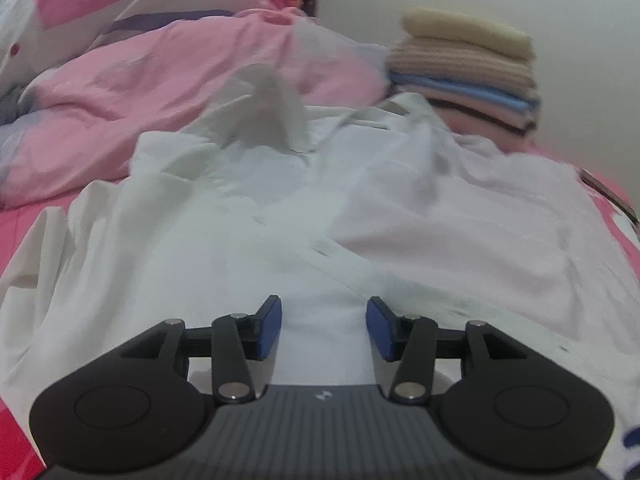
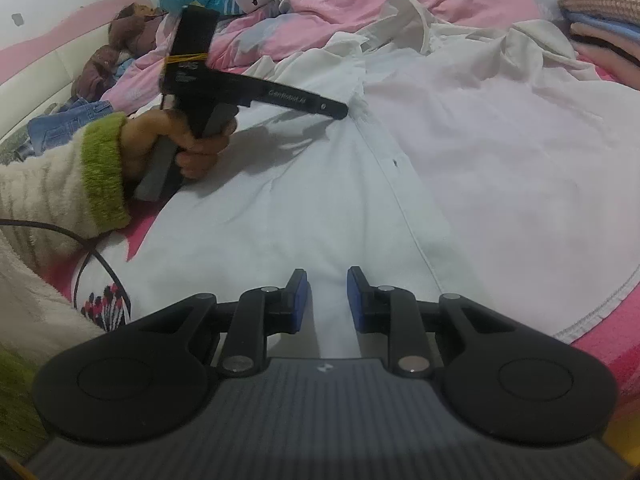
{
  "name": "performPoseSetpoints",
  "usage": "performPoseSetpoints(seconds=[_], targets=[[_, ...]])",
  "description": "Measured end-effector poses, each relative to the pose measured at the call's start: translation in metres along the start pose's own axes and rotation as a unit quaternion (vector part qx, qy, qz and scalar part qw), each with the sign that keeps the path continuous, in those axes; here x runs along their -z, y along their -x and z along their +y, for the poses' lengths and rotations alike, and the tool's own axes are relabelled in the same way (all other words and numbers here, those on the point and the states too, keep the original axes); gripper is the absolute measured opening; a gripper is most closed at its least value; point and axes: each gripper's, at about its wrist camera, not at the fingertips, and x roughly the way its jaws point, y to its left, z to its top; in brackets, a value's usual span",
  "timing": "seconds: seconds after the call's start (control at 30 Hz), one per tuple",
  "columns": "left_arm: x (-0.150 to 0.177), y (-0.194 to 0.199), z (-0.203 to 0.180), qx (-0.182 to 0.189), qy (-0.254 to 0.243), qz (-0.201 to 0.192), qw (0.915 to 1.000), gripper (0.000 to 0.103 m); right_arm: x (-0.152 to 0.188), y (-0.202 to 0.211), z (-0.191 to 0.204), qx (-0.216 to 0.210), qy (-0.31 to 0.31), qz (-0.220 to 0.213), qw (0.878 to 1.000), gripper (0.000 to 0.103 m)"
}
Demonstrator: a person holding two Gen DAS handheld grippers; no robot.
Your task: Fold clothes
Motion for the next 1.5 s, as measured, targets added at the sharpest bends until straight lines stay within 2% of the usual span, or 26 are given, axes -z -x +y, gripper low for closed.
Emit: performPoseSetpoints(seconds=[0.17,0.4,0.5,0.57,0.8,1.07,1.3,1.4,1.5], targets=[[-0.012,-0.014,0.030,-0.023,0.027,-0.010,0.9993,0.048,0.000,0.000,-0.001,-0.004,-0.003,0.003,1.000,0.021],[-0.039,-0.048,0.094,-0.088,0.072,0.001,0.9935,0.042,0.002,-0.001,0.000,0.000,-0.008,-0.001,1.000,0.021],[-0.049,-0.062,0.112,-0.121,0.071,-0.005,0.9901,0.040,0.002,-0.001,-0.001,-0.001,-0.013,-0.002,1.000,0.021],[-0.053,-0.070,0.123,-0.131,0.076,-0.011,0.9884,0.040,0.003,-0.001,-0.002,-0.002,-0.017,-0.003,1.000,0.021],[-0.060,-0.092,0.135,-0.164,0.073,-0.030,0.9834,0.042,0.006,0.000,-0.001,0.000,-0.027,-0.011,1.000,0.021],[-0.066,-0.089,0.138,-0.200,0.086,-0.033,0.9755,0.042,0.011,0.000,0.005,0.011,-0.025,-0.023,0.999,0.021],[-0.066,-0.034,0.120,-0.208,0.079,-0.073,0.9723,0.049,0.009,0.001,0.006,0.014,-0.027,-0.021,0.999,0.021],[-0.065,-0.009,0.097,-0.168,0.060,-0.098,0.9791,0.052,0.008,0.000,0.007,0.017,-0.021,-0.018,0.999,0.022],[-0.071,-0.011,0.058,-0.111,-0.014,-0.069,0.9914,0.051,0.006,-0.002,0.005,0.015,-0.025,-0.017,0.999,0.022]])
